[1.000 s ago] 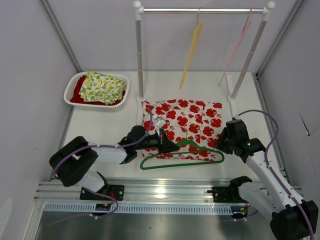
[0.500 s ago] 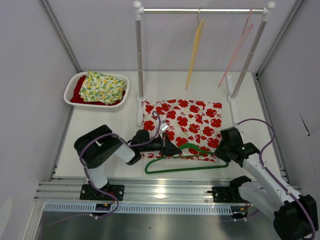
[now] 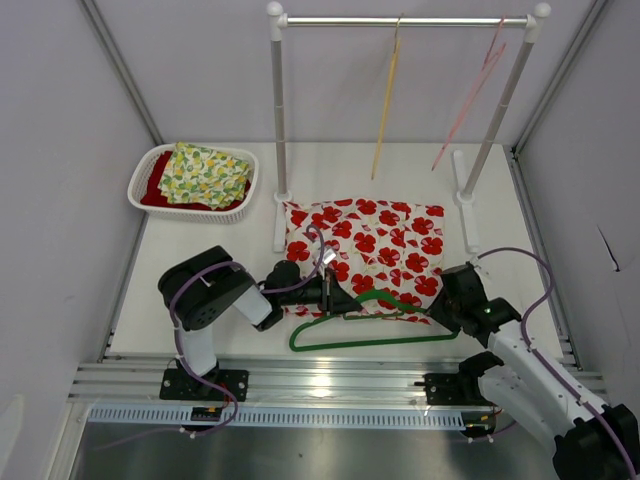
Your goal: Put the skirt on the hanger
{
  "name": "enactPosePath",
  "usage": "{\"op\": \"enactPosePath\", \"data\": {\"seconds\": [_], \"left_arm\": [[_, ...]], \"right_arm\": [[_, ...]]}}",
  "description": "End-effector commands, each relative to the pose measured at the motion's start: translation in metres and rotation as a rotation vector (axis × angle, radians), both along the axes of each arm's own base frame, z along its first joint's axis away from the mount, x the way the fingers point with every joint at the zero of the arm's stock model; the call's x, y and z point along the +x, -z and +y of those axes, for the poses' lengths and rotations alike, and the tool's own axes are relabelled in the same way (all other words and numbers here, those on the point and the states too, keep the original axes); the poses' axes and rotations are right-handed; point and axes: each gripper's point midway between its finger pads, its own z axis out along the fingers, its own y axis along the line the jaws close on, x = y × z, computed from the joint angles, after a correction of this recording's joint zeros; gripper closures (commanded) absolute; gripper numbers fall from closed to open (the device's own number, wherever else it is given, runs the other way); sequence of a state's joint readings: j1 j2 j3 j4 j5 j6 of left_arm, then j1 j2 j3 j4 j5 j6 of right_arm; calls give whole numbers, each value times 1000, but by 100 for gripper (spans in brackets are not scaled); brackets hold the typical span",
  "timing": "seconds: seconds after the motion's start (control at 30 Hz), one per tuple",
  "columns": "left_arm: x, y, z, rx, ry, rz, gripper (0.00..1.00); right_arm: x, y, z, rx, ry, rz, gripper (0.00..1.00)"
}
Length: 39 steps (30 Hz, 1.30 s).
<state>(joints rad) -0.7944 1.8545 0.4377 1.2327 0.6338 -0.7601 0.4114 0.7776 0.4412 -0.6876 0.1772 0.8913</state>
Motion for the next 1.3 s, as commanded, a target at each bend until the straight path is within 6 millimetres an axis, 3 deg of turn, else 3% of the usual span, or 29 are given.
{"op": "enactPosePath", "data": {"seconds": [0.0,0.53,0.8,1.07,1.27], "left_arm": [[8,-34,-8,-115,33,-150,100],[24,-21,-8,-57,23,-146,100],[26,-19,-9,-51,33,-140,100],[23,-13,-8,-41,44,-131,100],[23,-11,-7,-36,46,-127,100]], "right_arm": [[-7,4,-6,-18,21,5,64],[-17,15,0,-16,20,16,68],[-16,17,0,-46,25,33,64],[-7,17,-6,-85,55,12,52],[2,20,-3,-80,56,-12,52]]}}
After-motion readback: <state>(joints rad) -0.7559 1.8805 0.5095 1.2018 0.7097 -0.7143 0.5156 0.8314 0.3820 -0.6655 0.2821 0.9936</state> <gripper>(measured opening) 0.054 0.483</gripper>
